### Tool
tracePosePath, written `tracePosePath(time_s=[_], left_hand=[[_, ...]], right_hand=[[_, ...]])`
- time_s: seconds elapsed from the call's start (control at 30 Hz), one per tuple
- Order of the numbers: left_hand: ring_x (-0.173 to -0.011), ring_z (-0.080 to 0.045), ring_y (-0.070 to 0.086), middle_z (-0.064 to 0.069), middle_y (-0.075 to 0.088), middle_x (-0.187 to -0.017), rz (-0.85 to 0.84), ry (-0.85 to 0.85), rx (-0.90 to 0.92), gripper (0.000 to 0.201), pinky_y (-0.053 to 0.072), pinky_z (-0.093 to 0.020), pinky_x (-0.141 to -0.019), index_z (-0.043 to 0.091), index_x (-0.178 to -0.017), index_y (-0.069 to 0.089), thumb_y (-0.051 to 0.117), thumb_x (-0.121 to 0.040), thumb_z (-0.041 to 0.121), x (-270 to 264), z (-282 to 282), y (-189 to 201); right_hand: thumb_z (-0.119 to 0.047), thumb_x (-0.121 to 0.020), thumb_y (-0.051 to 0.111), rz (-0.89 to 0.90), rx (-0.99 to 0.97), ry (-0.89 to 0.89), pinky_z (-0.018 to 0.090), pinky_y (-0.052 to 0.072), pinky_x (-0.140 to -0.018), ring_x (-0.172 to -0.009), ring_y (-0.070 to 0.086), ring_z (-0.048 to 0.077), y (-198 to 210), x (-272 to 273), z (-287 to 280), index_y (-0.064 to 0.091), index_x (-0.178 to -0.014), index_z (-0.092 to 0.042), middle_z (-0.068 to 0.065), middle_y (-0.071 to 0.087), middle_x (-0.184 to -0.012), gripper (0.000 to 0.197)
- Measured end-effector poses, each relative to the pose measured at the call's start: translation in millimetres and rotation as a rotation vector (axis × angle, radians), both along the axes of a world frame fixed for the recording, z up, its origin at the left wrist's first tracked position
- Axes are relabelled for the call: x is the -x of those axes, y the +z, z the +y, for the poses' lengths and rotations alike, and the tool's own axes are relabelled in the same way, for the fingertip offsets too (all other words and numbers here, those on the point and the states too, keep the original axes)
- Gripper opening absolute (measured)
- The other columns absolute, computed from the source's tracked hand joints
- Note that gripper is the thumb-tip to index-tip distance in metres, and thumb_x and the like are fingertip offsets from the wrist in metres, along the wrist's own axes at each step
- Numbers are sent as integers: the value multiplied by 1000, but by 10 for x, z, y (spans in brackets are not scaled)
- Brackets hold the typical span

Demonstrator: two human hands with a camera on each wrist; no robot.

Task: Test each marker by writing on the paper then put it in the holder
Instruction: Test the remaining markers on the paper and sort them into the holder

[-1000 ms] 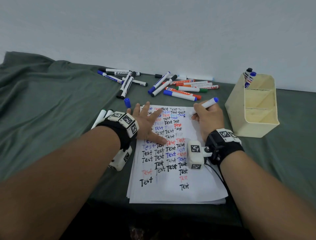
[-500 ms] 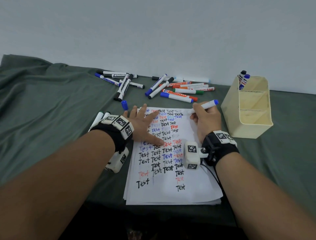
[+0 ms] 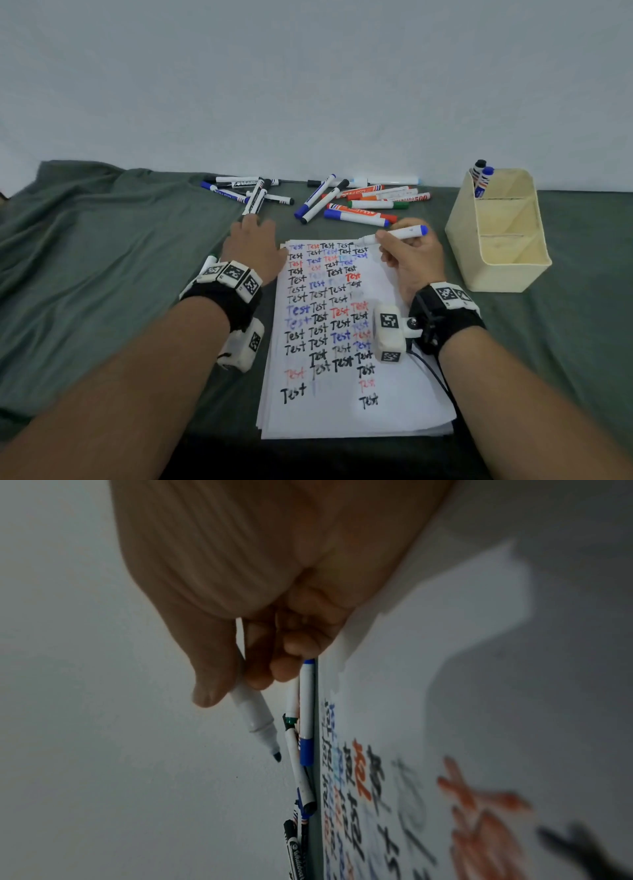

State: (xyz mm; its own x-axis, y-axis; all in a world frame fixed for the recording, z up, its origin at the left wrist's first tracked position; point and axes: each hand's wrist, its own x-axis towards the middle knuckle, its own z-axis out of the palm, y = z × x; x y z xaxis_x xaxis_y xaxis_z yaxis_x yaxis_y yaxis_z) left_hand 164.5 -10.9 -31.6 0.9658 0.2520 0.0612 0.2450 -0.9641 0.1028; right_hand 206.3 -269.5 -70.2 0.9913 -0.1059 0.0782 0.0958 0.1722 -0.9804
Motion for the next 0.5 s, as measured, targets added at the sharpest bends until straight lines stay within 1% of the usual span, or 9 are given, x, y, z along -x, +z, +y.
tracePosePath(time_s=[0.07, 0.17, 0.23, 0.3, 0.33, 0.37, 0.43, 0.47, 0.5], left_hand=[[-126, -33, 42, -12, 43, -139, -26, 29, 45, 42, 44, -46, -100, 17, -133, 53, 59, -94, 31, 5, 28, -4], [-117, -36, 49, -18, 53, -125, -43, 64, 8, 34, 48, -44, -90, 10, -126, 59, 53, -92, 9, -5, 34, -15], [-111, -38, 55, -20, 61, -116, -11, 82, -23, 33, 50, -44, -87, 7, -119, 64, 50, -89, 3, -9, 35, -1], [-106, -39, 60, -20, 65, -111, -4, 105, 12, 29, 52, -43, -85, 5, -111, 66, 50, -89, 2, -15, 57, 8], [-105, -38, 61, -19, 66, -112, -29, 105, 71, 27, 52, -42, -84, 5, -113, 65, 50, -90, 1, -23, 70, 6], [-105, -36, 61, -16, 66, -114, -65, 87, 149, 29, 50, -38, -82, 7, -119, 61, 51, -92, 2, -31, 74, 1], [-103, -28, 61, -8, 67, -114, -134, -13, 317, 43, 44, -31, -82, 17, -138, 49, 53, -96, 6, -21, 37, 2], [-103, -24, 61, -3, 68, -114, -169, -83, 390, 50, 42, -28, -84, 21, -144, 42, 54, -97, 8, -7, 5, 9], [-103, -20, 62, 1, 70, -114, -197, -147, 444, 55, 41, -26, -87, 24, -147, 38, 56, -97, 9, 8, -31, 17]], right_hand=[[-9, -81, 84, 3, -13, 18, 25, 48, -49, -54, 60, 15, 3, 21, 4, 67, -93, -14, 7, 70, -68, 22], [-7, -84, 81, 14, -25, 47, 24, 49, -51, -57, 62, 16, 23, 43, 20, 68, -96, -11, 11, 75, -76, 18], [-7, -88, 77, 44, -59, 62, 24, 50, -53, -59, 63, 17, 46, 52, 24, 69, -95, -13, 12, 78, -83, 12], [-8, -90, 74, 66, -67, 78, 25, 51, -56, -61, 64, 18, 62, 60, 20, 70, -95, -14, 12, 79, -88, 9], [-8, -90, 74, 68, -53, 86, 24, 51, -56, -61, 64, 17, 63, 61, 18, 71, -95, -15, 11, 79, -89, 9], [-9, -89, 75, 66, -31, 94, 24, 51, -57, -62, 64, 16, 63, 64, 15, 72, -95, -16, 11, 79, -88, 9], [-10, -86, 78, 59, 12, 105, 22, 51, -57, -61, 62, 12, 65, 74, 15, 78, -92, -18, 10, 79, -84, 10], [-10, -85, 80, 56, 28, 109, 21, 50, -56, -60, 61, 10, 67, 75, 16, 80, -89, -19, 9, 78, -80, 9], [-11, -83, 81, 54, 40, 115, 20, 50, -57, -59, 60, 8, 69, 78, 17, 81, -86, -21, 8, 77, -77, 10]])
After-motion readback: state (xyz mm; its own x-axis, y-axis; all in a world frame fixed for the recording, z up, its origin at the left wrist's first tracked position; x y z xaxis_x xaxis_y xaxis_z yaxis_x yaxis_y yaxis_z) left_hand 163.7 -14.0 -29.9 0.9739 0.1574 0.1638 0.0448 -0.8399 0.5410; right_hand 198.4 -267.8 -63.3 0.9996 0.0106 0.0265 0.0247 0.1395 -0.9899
